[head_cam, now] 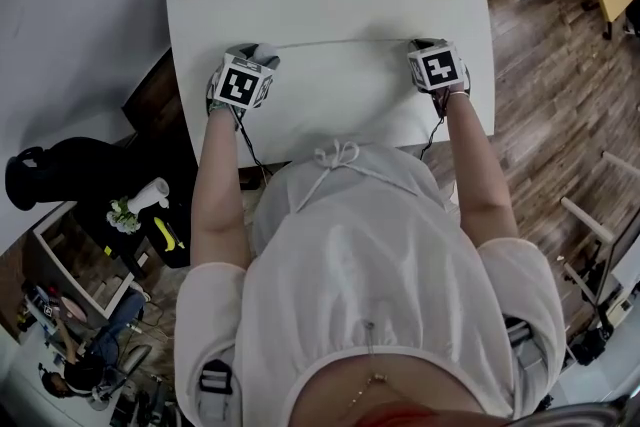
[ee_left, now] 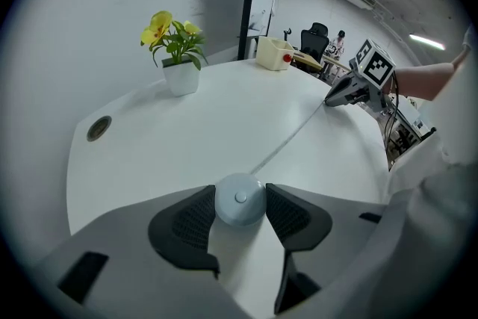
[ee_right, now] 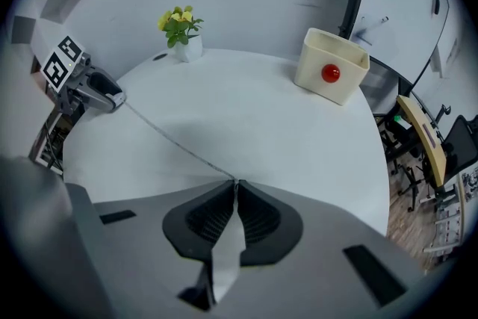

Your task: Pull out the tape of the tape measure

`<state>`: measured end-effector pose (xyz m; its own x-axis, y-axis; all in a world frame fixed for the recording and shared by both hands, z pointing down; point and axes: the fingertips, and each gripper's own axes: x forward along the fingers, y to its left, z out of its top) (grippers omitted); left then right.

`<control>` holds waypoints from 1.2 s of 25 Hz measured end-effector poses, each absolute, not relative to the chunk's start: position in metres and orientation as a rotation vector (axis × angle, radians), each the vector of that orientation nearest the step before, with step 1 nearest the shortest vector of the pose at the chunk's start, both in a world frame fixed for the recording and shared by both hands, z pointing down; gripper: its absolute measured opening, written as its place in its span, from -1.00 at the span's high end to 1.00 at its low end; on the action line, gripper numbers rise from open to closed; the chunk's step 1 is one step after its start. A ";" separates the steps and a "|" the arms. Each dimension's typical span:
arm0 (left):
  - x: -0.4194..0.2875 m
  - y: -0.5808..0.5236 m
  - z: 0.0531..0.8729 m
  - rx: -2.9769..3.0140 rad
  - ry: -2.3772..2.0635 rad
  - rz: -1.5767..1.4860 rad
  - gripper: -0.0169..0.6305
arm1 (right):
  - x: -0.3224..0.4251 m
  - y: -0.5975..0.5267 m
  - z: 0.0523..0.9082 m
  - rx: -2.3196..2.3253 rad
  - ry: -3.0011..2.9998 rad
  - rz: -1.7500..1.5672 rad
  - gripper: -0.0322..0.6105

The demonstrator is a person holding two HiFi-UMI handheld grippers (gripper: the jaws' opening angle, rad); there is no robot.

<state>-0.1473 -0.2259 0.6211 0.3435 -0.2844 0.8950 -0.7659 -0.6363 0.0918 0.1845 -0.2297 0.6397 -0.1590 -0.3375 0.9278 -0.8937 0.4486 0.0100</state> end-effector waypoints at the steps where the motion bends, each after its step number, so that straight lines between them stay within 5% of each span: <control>1: -0.148 -0.226 0.624 2.099 -0.913 1.250 0.25 | 0.184 -0.230 0.641 1.060 -1.715 0.708 0.82; 11: -0.148 -0.226 0.630 2.108 -0.914 1.263 0.24 | 0.182 -0.231 0.641 1.035 -1.667 0.669 0.85; 17: -0.150 -0.224 0.630 2.130 -0.985 1.227 0.23 | 0.190 -0.229 0.639 1.092 -1.650 0.666 0.45; 19: -0.152 -0.224 0.627 2.136 -1.022 1.209 0.09 | 0.192 -0.225 0.638 1.103 -1.644 0.665 0.37; 30: -0.155 -0.230 0.557 2.232 -1.243 1.037 0.05 | 0.180 -0.231 0.575 1.243 -1.884 0.605 0.31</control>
